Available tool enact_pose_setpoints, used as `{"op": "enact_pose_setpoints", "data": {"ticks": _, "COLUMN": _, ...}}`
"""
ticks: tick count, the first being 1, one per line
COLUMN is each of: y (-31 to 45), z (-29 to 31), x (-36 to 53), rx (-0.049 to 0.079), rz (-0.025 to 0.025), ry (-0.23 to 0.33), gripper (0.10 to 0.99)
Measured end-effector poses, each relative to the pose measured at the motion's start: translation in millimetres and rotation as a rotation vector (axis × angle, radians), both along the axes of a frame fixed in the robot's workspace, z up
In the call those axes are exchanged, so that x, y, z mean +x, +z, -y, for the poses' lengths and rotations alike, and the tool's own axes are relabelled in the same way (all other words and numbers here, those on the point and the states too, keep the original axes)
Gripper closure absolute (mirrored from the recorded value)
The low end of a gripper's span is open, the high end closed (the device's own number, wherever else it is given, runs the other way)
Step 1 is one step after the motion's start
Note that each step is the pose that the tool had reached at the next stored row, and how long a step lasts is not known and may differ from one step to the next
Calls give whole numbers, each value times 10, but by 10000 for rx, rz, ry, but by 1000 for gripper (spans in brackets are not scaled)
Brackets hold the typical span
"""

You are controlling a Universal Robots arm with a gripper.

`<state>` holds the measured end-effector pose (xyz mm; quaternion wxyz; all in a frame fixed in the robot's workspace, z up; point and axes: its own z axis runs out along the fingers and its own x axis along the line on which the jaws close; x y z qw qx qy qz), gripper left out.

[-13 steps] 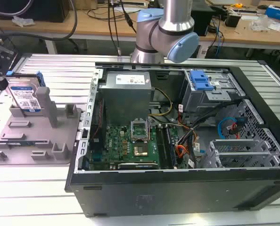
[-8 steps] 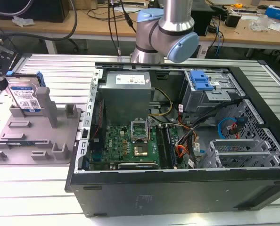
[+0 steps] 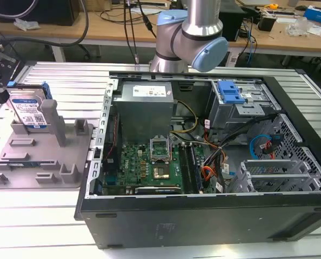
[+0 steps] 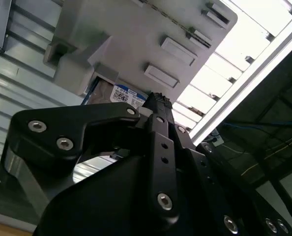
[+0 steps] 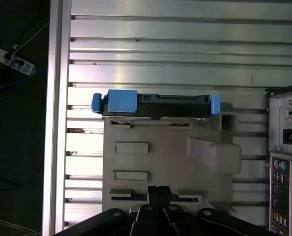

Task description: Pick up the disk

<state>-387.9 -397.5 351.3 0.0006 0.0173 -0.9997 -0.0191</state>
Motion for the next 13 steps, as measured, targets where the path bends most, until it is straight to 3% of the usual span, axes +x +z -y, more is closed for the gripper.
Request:
{"op": "enact_pose_setpoints", "data": {"ticks": 1, "y": -1, "z": 0, "x": 1, "rx": 1, "rz": 1, "ry": 158, "gripper": 980}}
{"op": "enact_pose_setpoints", "data": {"ticks": 5, "y": 0, "z": 0, "x": 1, "rx": -1, "rz": -1, "ry": 2018, "gripper": 980}}
{"op": "enact_pose_setpoints", "data": {"ticks": 13, "y": -3, "z": 0, "x": 1, "rx": -1, "rz": -1, "ry": 4464, "gripper": 980}}
